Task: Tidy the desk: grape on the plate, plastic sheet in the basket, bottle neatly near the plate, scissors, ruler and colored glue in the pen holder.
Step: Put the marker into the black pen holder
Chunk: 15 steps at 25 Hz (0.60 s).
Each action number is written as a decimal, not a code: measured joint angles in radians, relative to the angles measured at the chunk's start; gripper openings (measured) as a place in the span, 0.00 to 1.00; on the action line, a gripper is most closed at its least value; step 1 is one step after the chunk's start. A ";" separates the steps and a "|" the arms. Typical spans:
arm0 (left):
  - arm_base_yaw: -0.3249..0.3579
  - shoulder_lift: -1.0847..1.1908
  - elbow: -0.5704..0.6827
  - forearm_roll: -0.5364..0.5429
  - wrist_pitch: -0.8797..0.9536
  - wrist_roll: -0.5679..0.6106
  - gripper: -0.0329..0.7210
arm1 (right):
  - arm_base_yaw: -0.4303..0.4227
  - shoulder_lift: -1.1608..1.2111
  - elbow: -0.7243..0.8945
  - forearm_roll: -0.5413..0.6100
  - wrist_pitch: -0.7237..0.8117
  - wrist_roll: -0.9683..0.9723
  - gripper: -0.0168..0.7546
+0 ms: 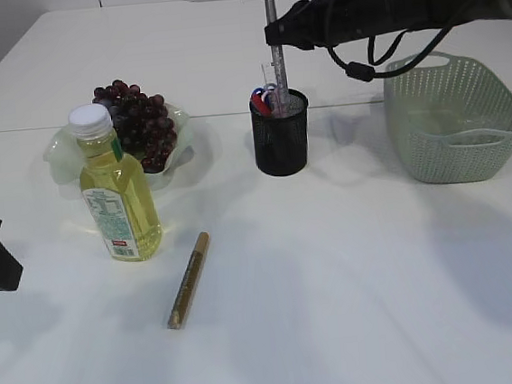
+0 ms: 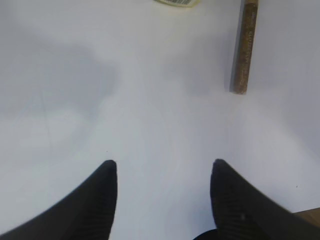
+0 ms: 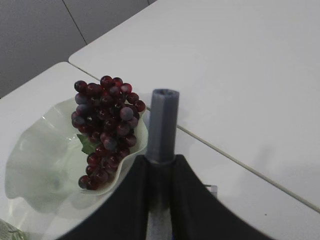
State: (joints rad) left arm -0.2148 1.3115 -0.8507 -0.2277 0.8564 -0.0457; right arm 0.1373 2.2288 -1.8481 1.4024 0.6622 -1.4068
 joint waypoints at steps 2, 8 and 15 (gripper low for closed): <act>0.000 0.000 0.000 -0.001 0.000 0.000 0.62 | 0.000 0.016 0.000 0.014 -0.004 -0.059 0.15; 0.000 0.000 0.000 -0.004 0.002 0.000 0.62 | 0.000 0.051 0.000 0.054 -0.034 -0.097 0.17; 0.000 0.000 0.000 -0.005 0.002 0.000 0.62 | 0.000 0.053 0.000 0.063 -0.028 -0.102 0.46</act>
State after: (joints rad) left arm -0.2148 1.3115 -0.8507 -0.2324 0.8580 -0.0457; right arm 0.1373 2.2816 -1.8481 1.4653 0.6346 -1.5092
